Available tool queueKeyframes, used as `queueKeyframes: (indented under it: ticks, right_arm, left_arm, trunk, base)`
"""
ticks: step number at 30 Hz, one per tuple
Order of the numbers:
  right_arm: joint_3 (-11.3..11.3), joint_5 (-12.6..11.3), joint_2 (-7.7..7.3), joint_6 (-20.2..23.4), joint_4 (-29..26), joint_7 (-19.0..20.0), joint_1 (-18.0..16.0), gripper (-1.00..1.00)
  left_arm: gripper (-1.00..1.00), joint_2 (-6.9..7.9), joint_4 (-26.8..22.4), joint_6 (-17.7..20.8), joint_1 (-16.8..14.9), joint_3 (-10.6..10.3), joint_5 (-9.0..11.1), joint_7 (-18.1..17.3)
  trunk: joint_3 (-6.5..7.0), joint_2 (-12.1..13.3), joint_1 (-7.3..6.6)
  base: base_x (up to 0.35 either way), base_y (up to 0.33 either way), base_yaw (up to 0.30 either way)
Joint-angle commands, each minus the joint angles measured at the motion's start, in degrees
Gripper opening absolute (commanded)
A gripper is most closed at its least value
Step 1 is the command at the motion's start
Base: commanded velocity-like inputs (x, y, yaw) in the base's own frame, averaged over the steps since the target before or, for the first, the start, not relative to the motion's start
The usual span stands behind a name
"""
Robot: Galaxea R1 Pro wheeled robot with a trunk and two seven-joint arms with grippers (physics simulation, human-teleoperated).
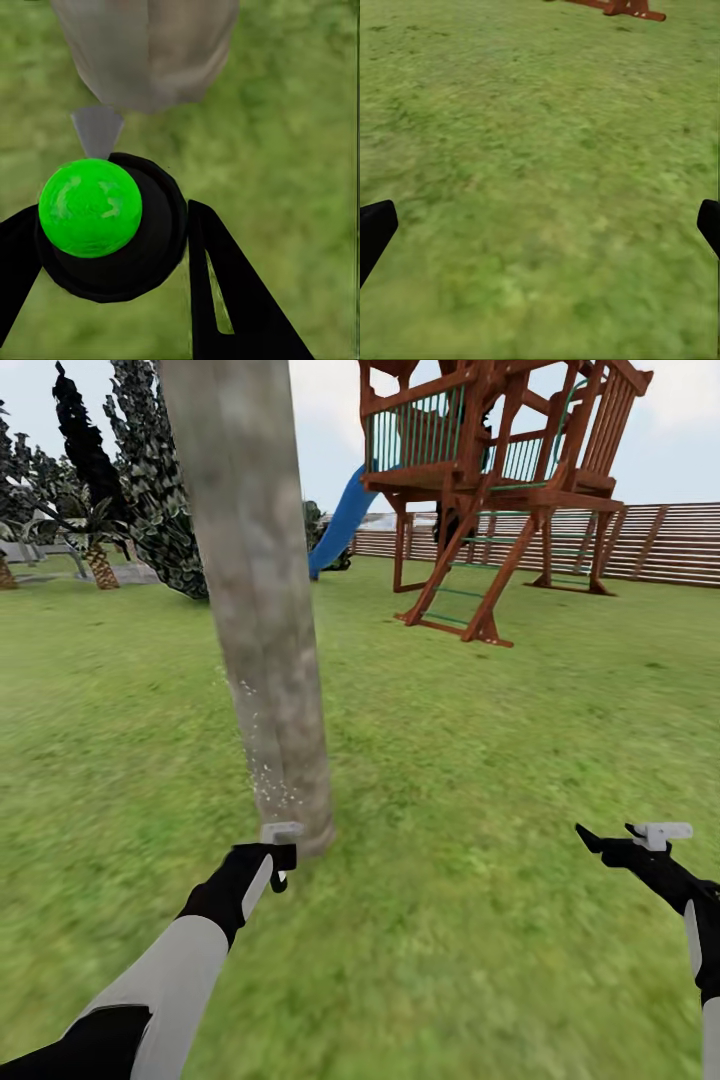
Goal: In the garden, pick up the pesticide atomizer on the floor and spray pesticide onto both trees until each tree trunk is fully covered.
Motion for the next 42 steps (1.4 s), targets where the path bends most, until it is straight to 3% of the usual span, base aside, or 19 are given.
queueKeyframes:
  ticks: [1, 11, 37, 38, 40, 42]
  right_arm:
    - [0.0, 0.0, 0.0, 0.0, 0.0, 0.0, 0.0, 1.0]
    - [0.1, 0.0, 0.08, 0.0, 0.0, -0.1, 0.0, 1.0]
    - [0.1, 0.0, 0.09, 0.0, 0.1, 0.0, 0.0, 1.0]
    - [0.1, 0.0, 0.09, 0.0, 0.1, 0.0, 0.0, 1.0]
    - [0.0, 0.0, 0.06, 0.0, 0.0, 0.0, 0.0, 1.0]
    - [0.0, 0.0, 0.01, 0.0, 0.0, -0.1, 0.0, 1.0]
  left_arm:
    - [-1.0, 0.0, 0.0, 0.0, 0.0, 0.0, 0.0, 0.0]
    - [-1.0, -0.09, 0.7, 0.0, 0.0, 0.0, 0.0, 0.0]
    - [-1.0, -0.18, 0.9, 0.0, 0.0, 0.0, 0.1, 0.0]
    - [-1.0, -0.18, 0.9, -0.3, 0.0, 0.0, 0.1, 0.0]
    - [-1.0, -0.08, 0.9, -4.3, 0.0, 0.1, 0.1, -0.5]
    - [-1.0, 0.1, 0.6, -4.9, 0.0, 0.0, 0.0, -1.0]
  trunk:
    - [0.0, 0.0, 0.0]
    - [0.0, 0.0, 0.0]
    - [0.0, 0.0, 0.0]
    - [0.0, 0.0, 0.0]
    - [0.0, 0.0, 0.0]
    - [0.0, 0.0, 0.0]
  base:
    - [0.082, -0.269, 0.006]
    - [0.05, -0.27, 0.03]
    - [0.053, -0.262, 0.275]
    - [0.0, -0.093, 0.276]
    - [0.0, -0.024, 0.156]
    - [0.0, -0.004, 0.028]
